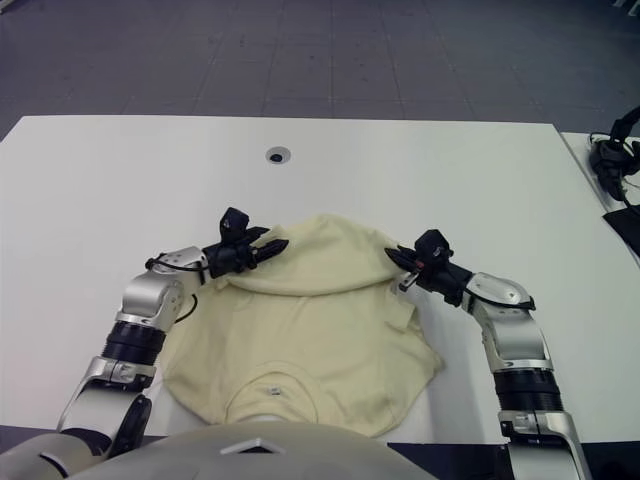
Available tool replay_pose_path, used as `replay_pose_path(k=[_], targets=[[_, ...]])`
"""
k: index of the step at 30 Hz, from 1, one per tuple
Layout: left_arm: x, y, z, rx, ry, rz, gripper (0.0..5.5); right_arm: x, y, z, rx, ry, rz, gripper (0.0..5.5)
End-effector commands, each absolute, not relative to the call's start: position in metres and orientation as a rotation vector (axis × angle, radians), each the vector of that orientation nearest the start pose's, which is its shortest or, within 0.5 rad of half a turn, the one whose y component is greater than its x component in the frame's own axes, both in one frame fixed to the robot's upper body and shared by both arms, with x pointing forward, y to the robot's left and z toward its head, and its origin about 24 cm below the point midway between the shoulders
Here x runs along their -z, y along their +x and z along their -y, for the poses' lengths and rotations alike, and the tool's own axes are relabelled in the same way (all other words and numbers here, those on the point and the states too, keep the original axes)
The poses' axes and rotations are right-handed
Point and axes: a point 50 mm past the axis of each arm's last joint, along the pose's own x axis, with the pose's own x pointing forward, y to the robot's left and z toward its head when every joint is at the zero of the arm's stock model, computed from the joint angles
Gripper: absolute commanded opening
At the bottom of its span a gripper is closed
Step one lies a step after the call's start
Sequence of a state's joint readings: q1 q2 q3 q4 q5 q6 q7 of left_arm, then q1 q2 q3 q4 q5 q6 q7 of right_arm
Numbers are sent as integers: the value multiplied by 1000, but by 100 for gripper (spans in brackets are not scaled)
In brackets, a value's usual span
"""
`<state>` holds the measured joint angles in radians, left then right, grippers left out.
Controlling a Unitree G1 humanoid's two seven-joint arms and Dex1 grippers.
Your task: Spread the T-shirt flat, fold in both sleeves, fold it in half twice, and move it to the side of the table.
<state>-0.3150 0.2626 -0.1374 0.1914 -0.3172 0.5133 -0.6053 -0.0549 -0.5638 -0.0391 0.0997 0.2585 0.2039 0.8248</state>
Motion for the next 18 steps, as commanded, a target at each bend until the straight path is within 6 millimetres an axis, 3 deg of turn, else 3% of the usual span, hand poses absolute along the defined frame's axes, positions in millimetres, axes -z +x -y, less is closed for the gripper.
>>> replay_pose_path(k=[1,14,18], targets=[[-48,296,-131,757,-105,-392,243,-44,244,237,-714,-181,-343,0],[-61,302,-138,718,-151,-307,12,-41,243,237,-718,-189,-350,0],[-59,302,-140,709,-144,-312,5,-42,245,237,-718,-193,-346,0]])
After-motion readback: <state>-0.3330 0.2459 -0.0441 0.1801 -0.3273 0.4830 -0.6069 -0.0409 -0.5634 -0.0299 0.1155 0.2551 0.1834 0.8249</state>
